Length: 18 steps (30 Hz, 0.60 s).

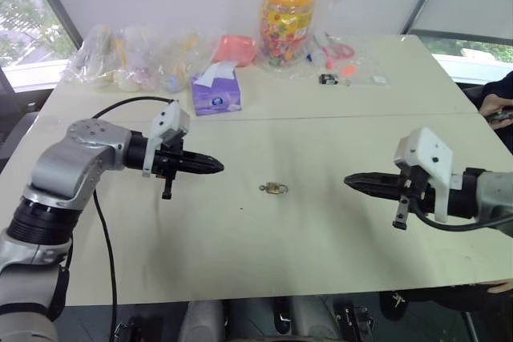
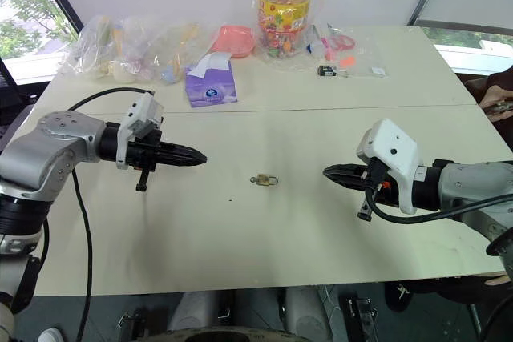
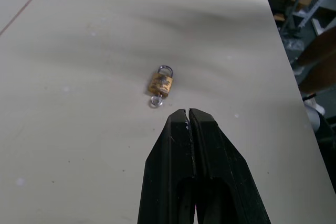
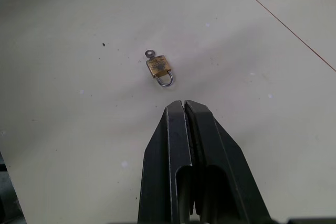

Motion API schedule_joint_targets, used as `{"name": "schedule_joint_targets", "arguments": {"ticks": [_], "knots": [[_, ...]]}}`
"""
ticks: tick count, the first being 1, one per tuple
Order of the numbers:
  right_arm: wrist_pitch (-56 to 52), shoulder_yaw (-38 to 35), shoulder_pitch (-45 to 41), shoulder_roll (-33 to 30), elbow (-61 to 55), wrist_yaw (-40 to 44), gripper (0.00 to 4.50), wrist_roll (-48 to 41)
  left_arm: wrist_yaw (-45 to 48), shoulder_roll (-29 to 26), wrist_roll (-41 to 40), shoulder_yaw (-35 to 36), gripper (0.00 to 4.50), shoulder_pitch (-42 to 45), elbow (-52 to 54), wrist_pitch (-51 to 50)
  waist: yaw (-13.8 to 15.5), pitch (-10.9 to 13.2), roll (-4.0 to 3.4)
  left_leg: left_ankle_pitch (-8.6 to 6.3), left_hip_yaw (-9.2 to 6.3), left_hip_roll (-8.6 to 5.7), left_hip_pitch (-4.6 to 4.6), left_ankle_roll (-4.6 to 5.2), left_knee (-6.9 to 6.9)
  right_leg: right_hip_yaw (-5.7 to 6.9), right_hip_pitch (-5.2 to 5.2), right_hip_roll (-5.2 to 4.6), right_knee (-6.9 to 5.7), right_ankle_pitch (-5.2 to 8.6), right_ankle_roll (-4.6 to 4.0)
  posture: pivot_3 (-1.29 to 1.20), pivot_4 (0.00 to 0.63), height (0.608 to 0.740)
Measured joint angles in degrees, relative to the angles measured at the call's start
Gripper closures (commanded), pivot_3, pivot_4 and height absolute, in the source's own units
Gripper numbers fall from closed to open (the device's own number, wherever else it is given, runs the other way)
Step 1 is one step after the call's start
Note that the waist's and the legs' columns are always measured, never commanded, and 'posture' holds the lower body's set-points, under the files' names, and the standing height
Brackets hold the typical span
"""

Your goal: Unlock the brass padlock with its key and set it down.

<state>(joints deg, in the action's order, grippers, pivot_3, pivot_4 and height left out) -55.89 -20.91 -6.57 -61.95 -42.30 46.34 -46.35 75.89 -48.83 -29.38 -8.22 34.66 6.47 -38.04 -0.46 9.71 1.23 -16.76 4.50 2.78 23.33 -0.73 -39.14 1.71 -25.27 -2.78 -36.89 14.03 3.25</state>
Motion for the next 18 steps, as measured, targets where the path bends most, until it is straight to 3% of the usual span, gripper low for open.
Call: {"name": "schedule_joint_targets", "arguments": {"ticks": [18], "knots": [[1.28, 1.62, -1.67, 0.01, 0.98, -0.15, 4.50, 0.10, -2.38, 2.12, -0.78, 0.46, 4.46, 0.62, 1.15, -2.96, -0.06, 0.00, 0.01, 0.00, -0.01, 0.01, 0.00, 0.00, -0.03, -0.01, -0.01, 0.04, -0.05, -0.09, 0.16, 0.00, 0.150, 0.740]]}}
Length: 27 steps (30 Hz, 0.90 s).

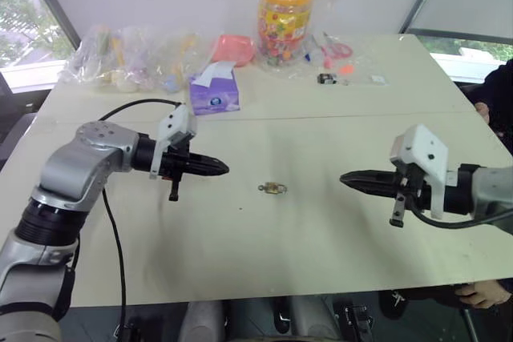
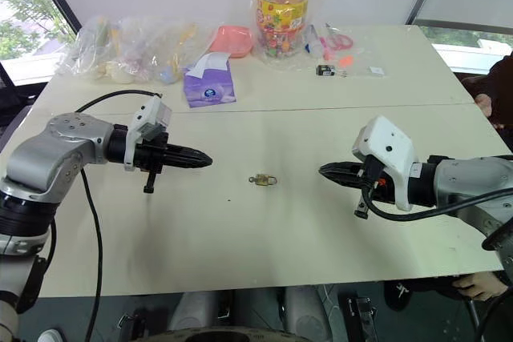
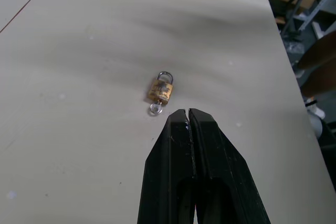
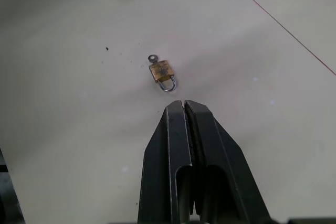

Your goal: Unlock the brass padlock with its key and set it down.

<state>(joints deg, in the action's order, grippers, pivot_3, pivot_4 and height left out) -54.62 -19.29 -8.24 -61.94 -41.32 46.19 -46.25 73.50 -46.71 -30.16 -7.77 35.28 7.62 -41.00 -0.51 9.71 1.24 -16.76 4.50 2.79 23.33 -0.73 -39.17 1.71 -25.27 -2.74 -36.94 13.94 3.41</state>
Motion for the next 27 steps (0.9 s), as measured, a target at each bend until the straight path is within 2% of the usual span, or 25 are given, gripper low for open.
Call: {"name": "schedule_joint_targets", "arguments": {"ticks": [17, 19, 21, 27], "knots": [[3.48, 2.95, -1.92, -0.17, 1.36, 1.47, 4.50, 2.61, 1.40, -0.48, -0.27, 0.26, 4.46, -0.77, -0.10, 1.63, -0.04, 0.00, 0.00, 0.00, 0.01, -0.01, -0.02, 0.00, -0.01, -0.01, 0.00, 0.01, -0.04, -0.01, 0.02, 0.00, 0.150, 0.740], [4.54, 5.83, -4.14, -0.10, 2.29, 1.96, 3.94, 3.64, 1.61, -0.53, -0.13, 0.21, 4.50, -0.87, -0.40, 2.05, -0.09, 0.00, 0.00, 0.00, 0.02, -0.01, -0.04, 0.00, -0.01, -0.02, 0.00, 0.03, -0.05, -0.01, 0.01, 0.00, 0.150, 0.740], [5.44, 10.31, -8.78, 1.12, 4.55, 2.79, 3.16, 4.60, 1.98, -0.48, 0.82, -0.08, 4.50, -0.86, -0.99, 3.30, -0.24, 0.00, 0.00, 0.01, 0.05, 0.00, -0.07, 0.00, -0.01, -0.05, 0.00, 0.05, -0.07, -0.01, -0.01, 0.00, 0.150, 0.740], [7.81, 24.20, -18.14, 6.23, 13.55, 5.92, 0.05, 10.62, 2.56, 0.15, 2.42, -0.66, 4.50, -0.74, -2.96, 5.61, -0.02, 0.00, 0.00, 0.01, 0.05, -0.01, -0.01, 0.00, -0.02, -0.05, -0.05, 0.05, -0.11, -0.03, 0.03, 0.00, 0.150, 0.740]]}}
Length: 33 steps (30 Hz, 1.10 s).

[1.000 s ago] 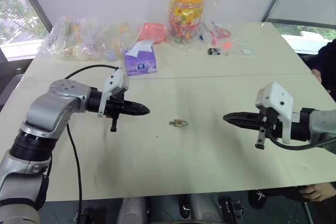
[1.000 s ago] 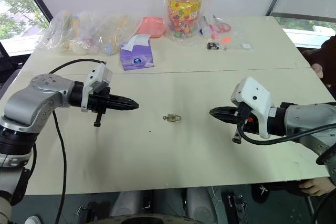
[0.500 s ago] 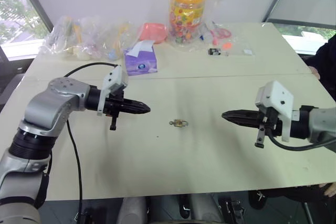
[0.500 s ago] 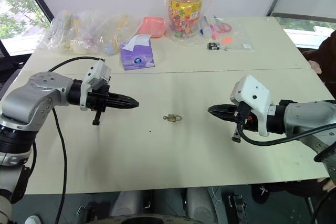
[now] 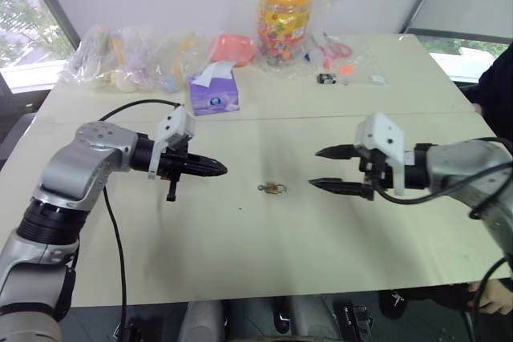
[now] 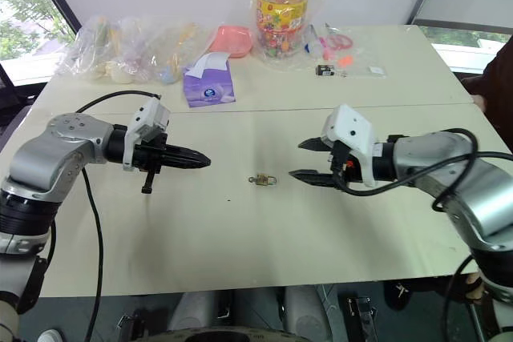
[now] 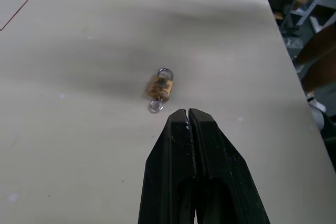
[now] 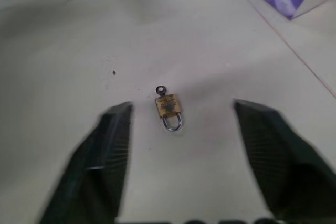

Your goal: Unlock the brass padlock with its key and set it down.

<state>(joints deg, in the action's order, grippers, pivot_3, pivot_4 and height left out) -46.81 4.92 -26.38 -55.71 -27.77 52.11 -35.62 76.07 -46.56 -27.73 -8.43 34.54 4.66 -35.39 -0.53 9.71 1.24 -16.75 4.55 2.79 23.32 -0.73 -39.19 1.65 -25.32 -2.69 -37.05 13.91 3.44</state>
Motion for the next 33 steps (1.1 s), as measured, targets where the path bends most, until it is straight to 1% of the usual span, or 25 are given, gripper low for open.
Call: {"name": "schedule_joint_targets", "arguments": {"ticks": [4, 5, 9, 12, 16, 19, 24, 30, 33], "knots": [[0.08, 6.09, -4.77, 3.71, 4.45, 1.26, 0.05, 3.41, 0.09, 0.02, 0.99, 0.00, 4.50, -0.17, -0.26, 1.09, -0.03, 0.00, 0.00, 0.00, 0.02, 0.00, 0.01, 0.00, -0.02, 0.00, -0.01, -0.01, -0.01, -0.01, 0.02, 0.00, 0.150, 0.740], [-0.46, 8.16, -6.78, 5.25, 6.03, 1.23, 0.05, 4.63, 0.02, 0.10, 1.08, 0.01, 4.50, -0.25, -0.27, 1.23, -0.12, 0.00, 0.00, 0.00, 0.02, 0.00, 0.01, 0.00, -0.03, 0.00, -0.01, -0.01, -0.03, -0.01, 0.02, 0.00, 0.150, 0.740], [-3.06, 15.22, -10.74, 8.07, 10.60, 2.11, 0.05, 8.82, -0.27, 0.29, 1.36, 0.20, 4.50, -1.12, -0.04, 1.71, -0.10, 0.00, 0.00, 0.01, 0.01, 0.02, 0.00, 0.00, -0.03, 0.00, -0.03, 0.01, -0.09, -0.02, 0.02, 0.00, 0.150, 0.740], [-4.25, 18.09, -12.44, 10.92, 12.88, 2.49, 0.05, 10.51, -0.71, 0.30, 1.52, 0.30, 4.50, -1.83, 0.03, 2.15, -0.09, 0.00, 0.00, 0.00, 0.02, 0.02, 0.00, 0.00, -0.03, 0.01, -0.03, 0.01, -0.10, -0.03, 0.03, 0.00, 0.150, 0.740], [-3.23, 21.90, -13.43, 14.40, 16.53, 2.94, 0.05, 14.34, -1.25, 0.26, 1.69, 0.37, 4.50, -2.77, 0.11, 2.19, -0.03, 0.00, 0.00, 0.01, 0.02, 0.02, 0.00, 0.00, -0.04, 0.01, -0.02, -0.01, -0.10, -0.03, 0.03, 0.00, 0.150, 0.740], [-2.13, 23.84, -13.55, 16.60, 19.57, 3.38, 0.05, 16.81, -1.33, 0.17, 1.74, 0.44, 4.50, -2.93, 0.35, 2.20, -0.04, 0.00, 0.00, 0.01, 0.03, 0.01, 0.01, 0.00, -0.04, 0.01, -0.03, -0.01, -0.11, -0.03, 0.04, 0.00, 0.150, 0.740], [1.01, 24.80, -14.48, 18.72, 25.06, 3.49, 0.05, 21.33, -1.51, -0.13, 1.77, 0.68, 4.50, -3.07, 0.90, 2.20, -0.10, 0.00, 0.00, 0.01, 0.03, 0.01, 0.00, -0.01, -0.04, 0.02, -0.03, 0.00, -0.12, -0.03, 0.04, 0.00, 0.150, 0.740], [4.27, 25.45, -14.84, 20.36, 27.04, 4.03, 0.05, 25.50, -1.74, -0.32, 2.13, 0.72, 4.50, -3.31, 1.20, 2.31, -0.24, -0.01, -0.02, 0.02, 0.03, 0.02, -0.07, -0.02, -0.04, 0.01, 0.00, 0.02, -0.18, -0.04, 0.04, 0.00, 0.150, 0.740], [4.37, 25.40, -14.63, 20.57, 26.90, 4.32, 0.85, 26.58, -1.81, -0.33, 2.14, 0.72, 4.50, -3.33, 1.31, 2.32, -0.20, -0.01, -0.02, 0.02, 0.02, 0.02, -0.07, -0.03, -0.04, 0.01, 0.00, 0.02, -0.20, -0.04, 0.04, 0.00, 0.150, 0.740]]}}
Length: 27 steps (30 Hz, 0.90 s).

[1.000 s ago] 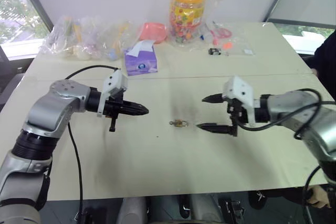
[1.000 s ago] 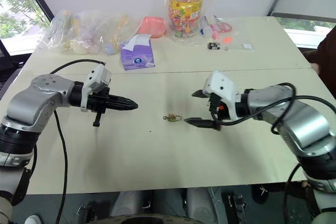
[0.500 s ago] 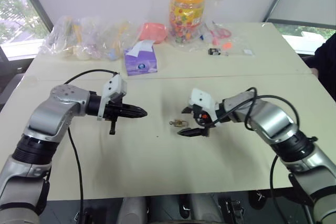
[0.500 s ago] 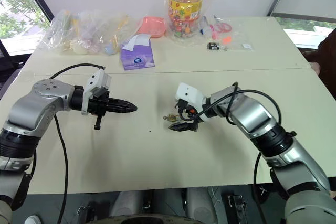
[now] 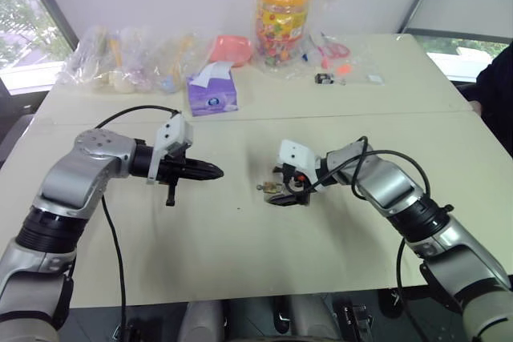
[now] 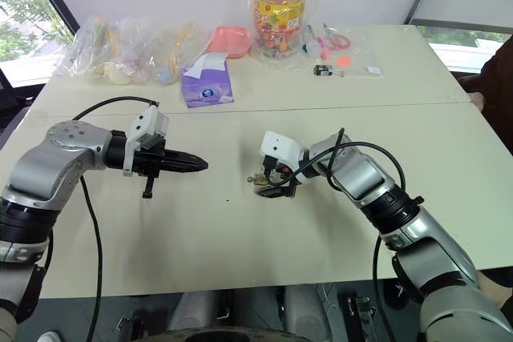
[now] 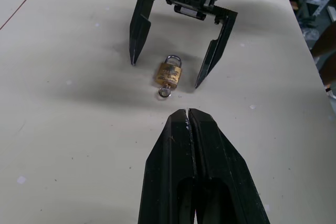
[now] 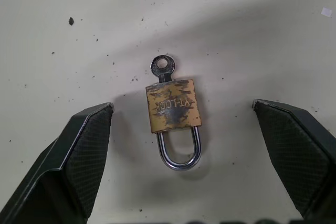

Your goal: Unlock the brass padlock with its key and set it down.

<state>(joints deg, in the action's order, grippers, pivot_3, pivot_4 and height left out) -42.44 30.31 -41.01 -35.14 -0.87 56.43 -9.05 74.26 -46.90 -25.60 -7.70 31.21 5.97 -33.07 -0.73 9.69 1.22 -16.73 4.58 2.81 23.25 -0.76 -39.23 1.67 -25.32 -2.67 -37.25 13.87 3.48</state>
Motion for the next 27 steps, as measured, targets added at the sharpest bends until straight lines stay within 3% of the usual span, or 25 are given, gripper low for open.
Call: {"name": "schedule_joint_targets", "arguments": {"ticks": [6, 14, 19, 24, 27], "knots": [[-1.52, 0.53, 0.63, 0.48, -3.00, -0.31, 3.85, 2.38, -0.07, -0.07, 0.00, 0.00, 4.50, -0.02, 0.44, -0.01, 0.01, 0.00, 0.00, 0.00, 0.00, 0.00, 0.01, 0.00, 0.00, 0.00, -0.01, 0.00, 0.01, 0.00, 0.00, 0.00, 0.150, 0.740], [0.00, 2.46, 2.47, -0.12, -8.98, -2.69, 3.85, 9.02, -0.05, 0.24, -0.11, -0.01, 4.50, 0.29, 0.38, -0.55, 0.02, -0.03, 0.00, 0.00, 0.00, 0.00, -0.01, 0.00, 0.00, 0.01, 0.00, 0.01, 0.00, 0.00, 0.00, 0.00, 0.150, 0.740], [13.81, 1.61, 4.64, -2.90, -9.15, -10.75, 3.85, 17.45, -0.33, 2.99, -2.67, 0.13, 4.50, 2.33, -1.34, -4.42, 0.15, -0.03, 0.00, 0.02, 0.01, -0.04, 0.05, -0.03, -0.03, 0.00, -0.02, -0.01, 0.00, 0.00, 0.00, 0.00, 0.150, 0.740], [28.06, -6.22, 7.06, -9.45, -12.61, -20.07, 3.85, 26.23, -0.87, 7.10, -5.02, 0.17, 4.50, 6.67, -5.48, -8.47, 0.34, -0.03, 0.01, 0.02, 0.00, -0.06, 0.09, -0.03, -0.04, 0.01, -0.02, -0.02, 0.07, 0.01, 0.03, 0.00, 0.150, 0.740], [34.15, -9.02, 9.38, -10.34, -15.92, -21.92, 3.85, 28.21, -0.99, 9.00, -6.22, 0.20, 4.50, 9.51, -7.87, -10.86, -0.06, -0.03, 0.01, 0.02, -0.01, -0.03, 0.07, -0.04, -0.04, 0.00, -0.02, 0.03, 0.04, 0.01, 0.03, 0.00, 0.150, 0.740]]}}
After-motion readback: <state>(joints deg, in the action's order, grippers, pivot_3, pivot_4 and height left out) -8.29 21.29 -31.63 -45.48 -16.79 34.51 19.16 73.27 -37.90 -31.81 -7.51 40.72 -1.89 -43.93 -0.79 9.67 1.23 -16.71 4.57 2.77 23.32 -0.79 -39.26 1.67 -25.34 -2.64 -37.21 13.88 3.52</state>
